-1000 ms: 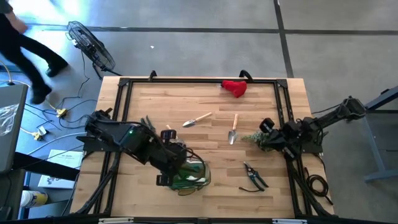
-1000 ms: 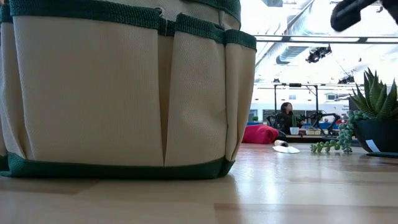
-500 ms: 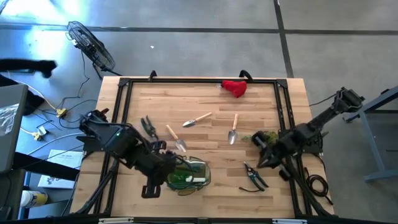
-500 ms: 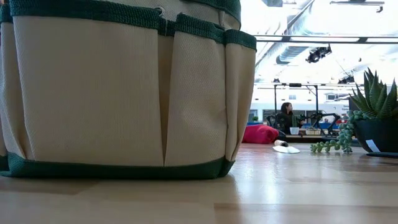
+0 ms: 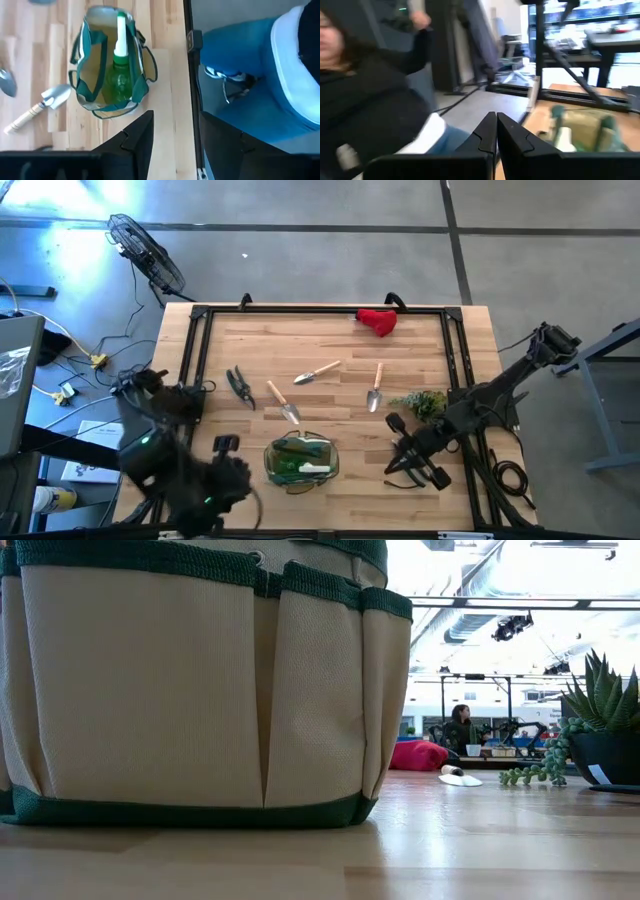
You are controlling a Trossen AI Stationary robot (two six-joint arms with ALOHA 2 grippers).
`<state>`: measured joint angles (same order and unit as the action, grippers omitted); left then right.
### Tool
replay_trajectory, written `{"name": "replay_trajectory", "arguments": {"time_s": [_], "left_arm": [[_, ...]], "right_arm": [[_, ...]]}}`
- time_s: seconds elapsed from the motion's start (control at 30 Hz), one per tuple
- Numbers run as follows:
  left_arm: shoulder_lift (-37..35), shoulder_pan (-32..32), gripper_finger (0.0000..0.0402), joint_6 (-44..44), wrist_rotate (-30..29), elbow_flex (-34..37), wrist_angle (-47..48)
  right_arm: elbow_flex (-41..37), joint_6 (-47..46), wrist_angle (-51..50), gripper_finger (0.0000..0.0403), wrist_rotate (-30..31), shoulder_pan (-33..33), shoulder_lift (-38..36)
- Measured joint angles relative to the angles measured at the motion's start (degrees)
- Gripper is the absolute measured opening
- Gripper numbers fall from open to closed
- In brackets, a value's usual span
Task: Pick & Place Garden tools in Gardening bag
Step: Put the top right brown trowel into the gardening bag
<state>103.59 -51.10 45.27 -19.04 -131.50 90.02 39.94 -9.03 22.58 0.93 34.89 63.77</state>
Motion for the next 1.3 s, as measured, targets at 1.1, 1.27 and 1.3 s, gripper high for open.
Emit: {"name": "replay_trajectory", "arguments": {"time_s": [1.1, 1.27, 1.3], "left_arm": [[0.24, -6.68, 0.0152, 10.72, -8.62, 8.63, -0.44], [0.24, -6.68, 0.0152, 10.63, -8.65, 8.63, -0.42], [0.24, -6.68, 0.0152, 10.58, -8.86, 8.63, -0.39]], "right_arm": [[0.0, 8.39, 3.63, 0.0231, 7.79, 5.2, 0.2], [0.0, 7.79, 2.85, 0.0231, 14.69, 3.6, 0.21], [0.0, 7.57, 3.01, 0.0231, 14.97, 2.65, 0.22]]}}
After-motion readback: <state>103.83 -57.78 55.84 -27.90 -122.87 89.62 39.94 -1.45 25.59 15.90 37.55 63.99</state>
